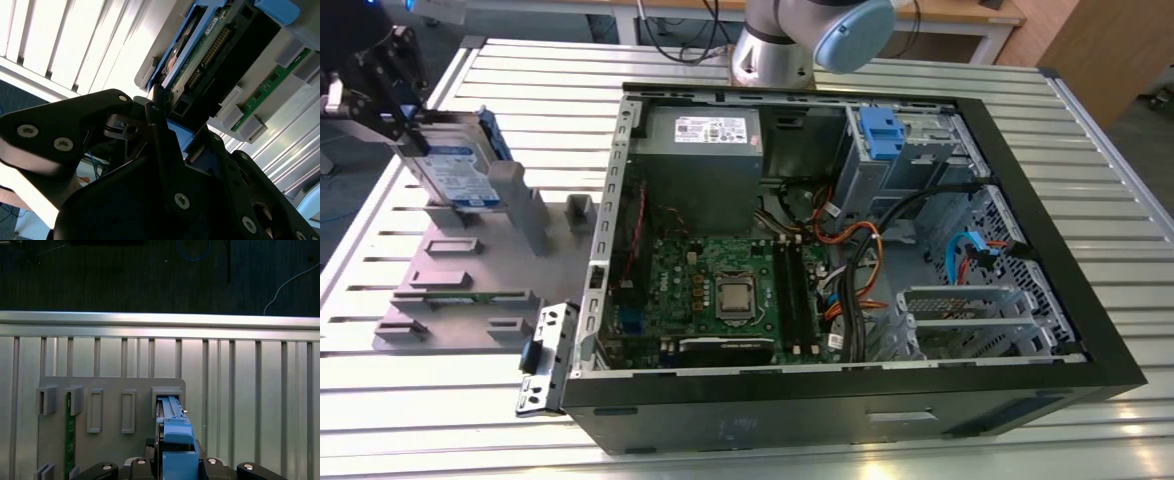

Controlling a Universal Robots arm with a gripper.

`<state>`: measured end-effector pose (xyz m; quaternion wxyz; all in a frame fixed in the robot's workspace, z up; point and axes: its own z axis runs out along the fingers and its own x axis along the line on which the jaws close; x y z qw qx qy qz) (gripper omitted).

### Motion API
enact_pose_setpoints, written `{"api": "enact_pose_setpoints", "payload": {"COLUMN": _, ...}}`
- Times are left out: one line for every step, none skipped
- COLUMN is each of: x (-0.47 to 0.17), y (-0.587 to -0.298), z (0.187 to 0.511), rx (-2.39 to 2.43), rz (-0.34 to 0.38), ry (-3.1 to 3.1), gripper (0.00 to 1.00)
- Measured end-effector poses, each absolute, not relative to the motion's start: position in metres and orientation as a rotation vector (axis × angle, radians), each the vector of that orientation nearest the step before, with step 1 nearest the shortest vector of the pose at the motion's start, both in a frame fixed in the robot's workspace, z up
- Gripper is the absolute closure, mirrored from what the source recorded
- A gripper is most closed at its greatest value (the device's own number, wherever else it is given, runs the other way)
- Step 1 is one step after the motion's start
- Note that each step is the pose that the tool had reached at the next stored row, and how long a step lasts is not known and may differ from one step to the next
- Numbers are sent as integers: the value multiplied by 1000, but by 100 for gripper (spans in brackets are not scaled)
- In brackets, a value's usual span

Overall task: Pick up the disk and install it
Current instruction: 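Pick up the disk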

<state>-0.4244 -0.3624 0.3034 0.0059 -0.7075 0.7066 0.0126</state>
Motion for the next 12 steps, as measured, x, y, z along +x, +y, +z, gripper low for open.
{"api": "enact_pose_setpoints", "payload": {"x": -424, "y": -362, "z": 304, "rx": -2214, "rz": 39, "ry": 2212, "gripper": 63}}
{"api": "enact_pose_setpoints", "payload": {"x": -424, "y": -362, "z": 304, "rx": -2214, "rz": 39, "ry": 2212, "gripper": 63}}
{"api": "enact_pose_setpoints", "payload": {"x": -424, "y": -362, "z": 304, "rx": -2214, "rz": 39, "ry": 2212, "gripper": 63}}
{"api": "enact_pose_setpoints", "payload": {"x": -424, "y": -362, "z": 304, "rx": -2214, "rz": 39, "ry": 2212, "gripper": 63}}
{"api": "enact_pose_setpoints", "payload": {"x": -424, "y": -362, "z": 304, "rx": -2214, "rz": 39, "ry": 2212, "gripper": 63}}
{"api": "enact_pose_setpoints", "payload": {"x": -424, "y": -362, "z": 305, "rx": -2214, "rz": 39, "ry": 2212, "gripper": 63}}
{"api": "enact_pose_setpoints", "payload": {"x": -424, "y": -362, "z": 305, "rx": -2214, "rz": 39, "ry": 2212, "gripper": 63}}
{"api": "enact_pose_setpoints", "payload": {"x": -424, "y": -362, "z": 305, "rx": -2214, "rz": 39, "ry": 2212, "gripper": 63}}
{"api": "enact_pose_setpoints", "payload": {"x": -424, "y": -362, "z": 305, "rx": -2214, "rz": 39, "ry": 2212, "gripper": 63}}
{"api": "enact_pose_setpoints", "payload": {"x": -424, "y": -362, "z": 305, "rx": -2214, "rz": 39, "ry": 2212, "gripper": 63}}
{"api": "enact_pose_setpoints", "payload": {"x": -424, "y": -362, "z": 306, "rx": -2214, "rz": 39, "ry": 2212, "gripper": 63}}
{"api": "enact_pose_setpoints", "payload": {"x": -424, "y": -362, "z": 306, "rx": -2214, "rz": 39, "ry": 2212, "gripper": 63}}
